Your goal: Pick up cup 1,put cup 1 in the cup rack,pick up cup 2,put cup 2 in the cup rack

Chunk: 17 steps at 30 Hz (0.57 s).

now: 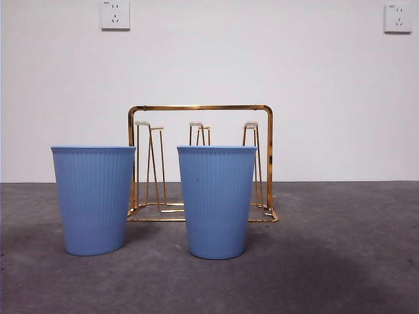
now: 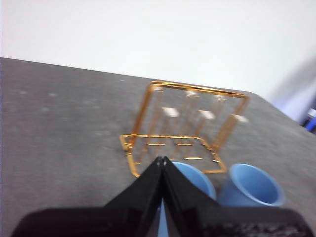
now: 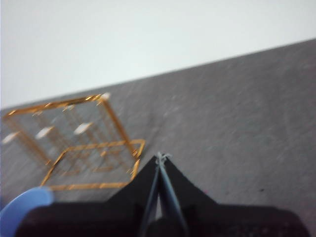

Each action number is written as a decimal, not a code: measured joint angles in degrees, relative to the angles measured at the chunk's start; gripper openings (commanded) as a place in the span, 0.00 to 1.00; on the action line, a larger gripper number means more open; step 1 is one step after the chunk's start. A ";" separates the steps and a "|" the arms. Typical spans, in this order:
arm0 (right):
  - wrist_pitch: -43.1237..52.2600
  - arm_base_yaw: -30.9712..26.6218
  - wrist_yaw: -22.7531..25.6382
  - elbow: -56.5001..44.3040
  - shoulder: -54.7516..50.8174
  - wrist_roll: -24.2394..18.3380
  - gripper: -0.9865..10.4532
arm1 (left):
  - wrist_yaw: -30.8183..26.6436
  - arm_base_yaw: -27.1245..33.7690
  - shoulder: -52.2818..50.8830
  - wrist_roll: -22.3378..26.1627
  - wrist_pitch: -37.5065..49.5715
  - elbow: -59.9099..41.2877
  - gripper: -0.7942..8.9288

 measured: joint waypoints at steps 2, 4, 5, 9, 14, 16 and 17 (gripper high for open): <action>-4.11 0.00 -2.51 4.87 3.34 -1.36 0.08 | 1.77 0.00 1.57 0.09 -2.86 3.28 0.08; -8.72 0.00 -5.01 10.14 6.88 -3.13 0.08 | 3.58 0.00 3.63 0.96 -6.23 6.69 0.08; -10.80 0.00 -6.01 12.37 8.35 -4.00 0.08 | 4.33 0.00 4.68 1.46 -7.80 8.17 0.08; -20.06 0.00 -9.16 21.73 14.38 -8.07 0.08 | 7.32 0.00 9.81 4.52 -15.26 14.84 0.08; -31.54 0.00 -13.27 31.12 20.50 -11.69 0.08 | 9.62 0.00 16.65 8.50 -24.11 23.28 0.08; -36.22 0.00 -14.38 34.23 22.64 -13.64 0.08 | 9.66 -0.13 19.28 9.53 -26.80 26.69 0.08; -37.88 0.00 -14.49 35.28 23.39 -14.38 0.08 | 9.66 -0.31 20.31 9.79 -27.74 28.09 0.08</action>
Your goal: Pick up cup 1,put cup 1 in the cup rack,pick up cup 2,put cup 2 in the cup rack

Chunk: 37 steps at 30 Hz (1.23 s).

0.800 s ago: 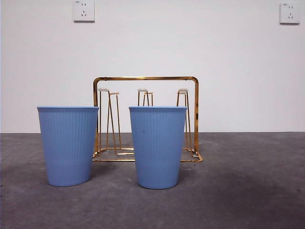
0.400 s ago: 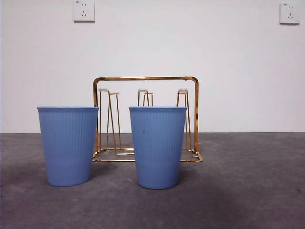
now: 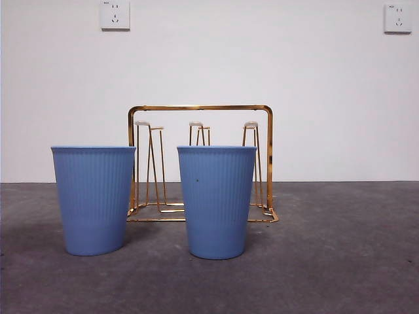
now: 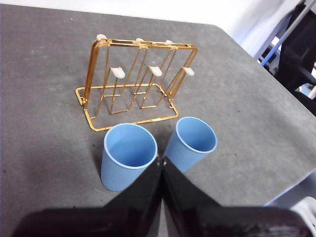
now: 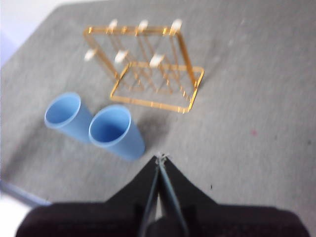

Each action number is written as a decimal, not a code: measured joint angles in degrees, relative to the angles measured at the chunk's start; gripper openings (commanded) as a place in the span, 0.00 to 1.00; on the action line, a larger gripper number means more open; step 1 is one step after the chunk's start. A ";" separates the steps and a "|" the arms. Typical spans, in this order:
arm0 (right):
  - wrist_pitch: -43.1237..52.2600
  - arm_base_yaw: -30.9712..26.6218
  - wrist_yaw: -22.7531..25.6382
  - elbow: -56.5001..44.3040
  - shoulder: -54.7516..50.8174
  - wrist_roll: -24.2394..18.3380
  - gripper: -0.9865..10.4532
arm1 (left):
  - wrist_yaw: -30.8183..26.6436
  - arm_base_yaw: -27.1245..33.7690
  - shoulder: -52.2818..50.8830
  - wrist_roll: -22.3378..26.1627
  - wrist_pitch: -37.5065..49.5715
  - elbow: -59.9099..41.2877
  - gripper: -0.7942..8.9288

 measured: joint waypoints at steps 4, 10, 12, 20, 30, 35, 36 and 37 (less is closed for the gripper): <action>-3.17 0.00 0.00 2.64 2.27 -1.84 0.08 | -0.02 -1.60 4.79 2.62 -5.03 6.62 0.08; -3.02 0.00 -0.02 2.69 2.36 -2.19 0.11 | -0.20 -2.97 8.09 3.80 -6.84 10.03 0.11; -1.62 0.00 -0.79 2.69 2.38 -2.19 0.29 | -0.09 -2.97 8.31 3.80 -6.86 10.03 0.42; 1.22 1.46 -8.28 2.82 8.07 -1.27 0.53 | 2.54 -5.42 8.90 3.80 -5.33 10.03 0.82; 10.21 14.86 -1.62 3.23 26.08 3.61 0.53 | 7.02 -11.28 12.39 2.84 -2.29 10.03 0.82; 13.73 22.71 4.83 3.56 34.93 6.32 0.53 | 7.41 -12.74 13.40 2.08 -0.90 10.03 0.82; 14.53 24.22 6.25 3.82 36.92 6.82 0.53 | 7.41 -12.96 13.68 1.81 -0.50 10.03 0.82; 15.23 25.42 7.50 4.11 38.53 7.08 0.53 | 7.41 -13.09 13.84 1.62 -0.22 10.03 0.82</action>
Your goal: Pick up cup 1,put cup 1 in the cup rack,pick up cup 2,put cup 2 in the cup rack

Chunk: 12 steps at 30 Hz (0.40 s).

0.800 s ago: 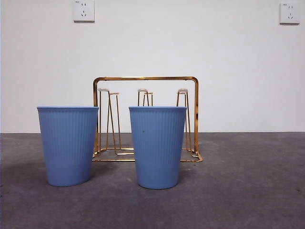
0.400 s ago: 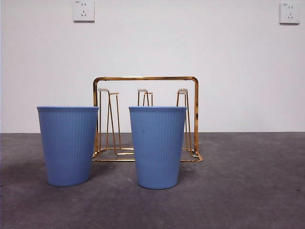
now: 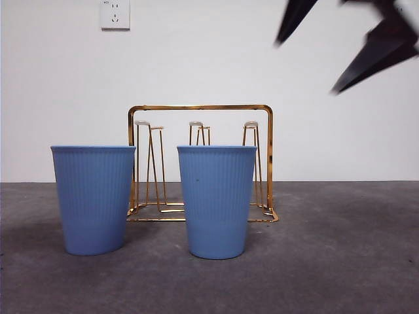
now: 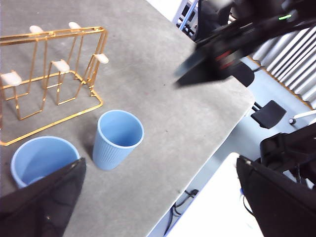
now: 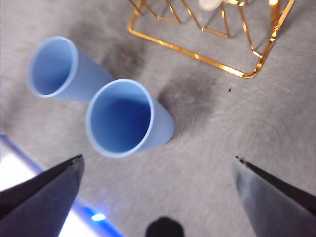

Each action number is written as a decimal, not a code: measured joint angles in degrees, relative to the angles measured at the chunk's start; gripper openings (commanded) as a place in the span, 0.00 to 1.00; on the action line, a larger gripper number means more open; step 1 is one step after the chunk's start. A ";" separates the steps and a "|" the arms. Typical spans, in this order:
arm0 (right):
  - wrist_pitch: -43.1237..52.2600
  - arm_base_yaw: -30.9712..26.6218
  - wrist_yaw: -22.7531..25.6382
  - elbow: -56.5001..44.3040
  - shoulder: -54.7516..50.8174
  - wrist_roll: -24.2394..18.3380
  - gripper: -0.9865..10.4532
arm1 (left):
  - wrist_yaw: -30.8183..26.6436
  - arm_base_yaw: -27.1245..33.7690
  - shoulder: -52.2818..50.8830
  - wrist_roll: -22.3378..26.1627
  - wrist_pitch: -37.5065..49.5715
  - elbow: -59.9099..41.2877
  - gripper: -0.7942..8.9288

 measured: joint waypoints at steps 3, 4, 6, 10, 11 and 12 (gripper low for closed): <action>0.87 3.85 4.96 1.99 6.27 1.40 0.52 | 0.00 -0.22 0.79 -0.33 0.39 0.00 0.82; 0.90 4.83 6.56 2.99 8.28 1.70 0.52 | 0.02 -0.22 1.05 -0.46 0.48 0.00 0.82; 1.03 6.62 9.42 5.42 12.31 2.01 0.52 | 0.07 -0.22 1.57 -0.48 0.74 0.00 0.82; 2.93 8.50 10.82 7.41 17.99 2.27 0.51 | 0.22 -0.22 2.56 -0.48 0.74 0.00 0.82; 3.02 8.76 10.91 7.43 19.21 2.45 0.48 | 0.24 -0.24 2.78 -0.48 0.74 0.00 0.82; 3.10 9.05 10.97 7.43 20.50 2.67 0.46 | 0.22 -0.46 2.97 -0.50 0.74 0.00 0.82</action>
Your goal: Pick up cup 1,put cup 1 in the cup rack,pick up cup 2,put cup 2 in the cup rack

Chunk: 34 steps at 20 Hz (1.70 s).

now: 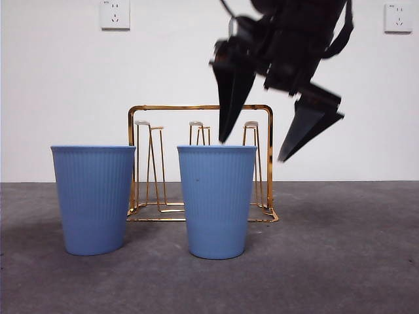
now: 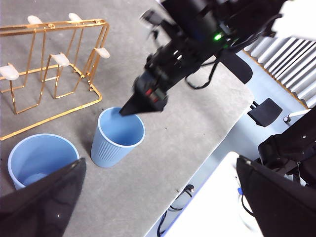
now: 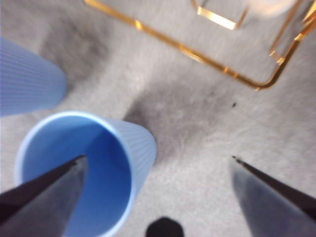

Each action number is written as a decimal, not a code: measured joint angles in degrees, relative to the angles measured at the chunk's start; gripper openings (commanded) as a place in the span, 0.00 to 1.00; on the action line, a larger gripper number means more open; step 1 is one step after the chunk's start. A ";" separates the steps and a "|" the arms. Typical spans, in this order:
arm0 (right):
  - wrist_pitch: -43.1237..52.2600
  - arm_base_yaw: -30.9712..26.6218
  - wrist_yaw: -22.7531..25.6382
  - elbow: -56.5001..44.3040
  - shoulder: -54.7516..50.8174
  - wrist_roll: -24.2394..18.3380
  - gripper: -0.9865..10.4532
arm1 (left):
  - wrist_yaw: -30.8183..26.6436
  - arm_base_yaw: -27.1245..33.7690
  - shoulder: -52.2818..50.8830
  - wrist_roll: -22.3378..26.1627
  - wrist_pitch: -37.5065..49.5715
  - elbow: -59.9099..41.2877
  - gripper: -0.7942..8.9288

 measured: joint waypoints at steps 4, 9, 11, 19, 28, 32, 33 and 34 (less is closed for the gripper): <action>0.42 0.17 0.02 0.04 3.87 0.44 0.42 | 0.04 -1.25 0.55 -0.20 0.00 0.00 0.82; 0.98 1.14 -0.11 0.04 6.16 0.61 0.23 | 0.07 -1.42 1.70 -0.39 0.02 0.00 0.82; 1.57 1.60 -0.17 0.04 6.36 0.42 0.10 | 0.07 -1.42 2.01 -0.39 0.02 0.00 0.82; -1.46 2.16 -0.09 0.04 5.55 -2.93 0.07 | 4.57 -1.79 3.04 -2.84 2.73 0.00 0.82; 2.84 2.16 4.85 0.04 -31.28 -3.39 0.07 | 15.34 -5.53 6.91 -22.47 31.08 0.00 0.82; 14.47 2.19 7.87 0.28 -47.10 -1.99 0.07 | 7.06 -12.52 10.10 -33.99 48.63 0.00 0.82; 16.68 2.19 8.57 0.44 -49.27 -1.95 0.07 | 4.66 -14.84 11.23 -36.20 52.74 0.00 0.82; 19.30 2.19 9.07 0.72 -50.88 -1.86 0.07 | 1.64 -17.90 12.90 -38.73 57.99 0.00 0.82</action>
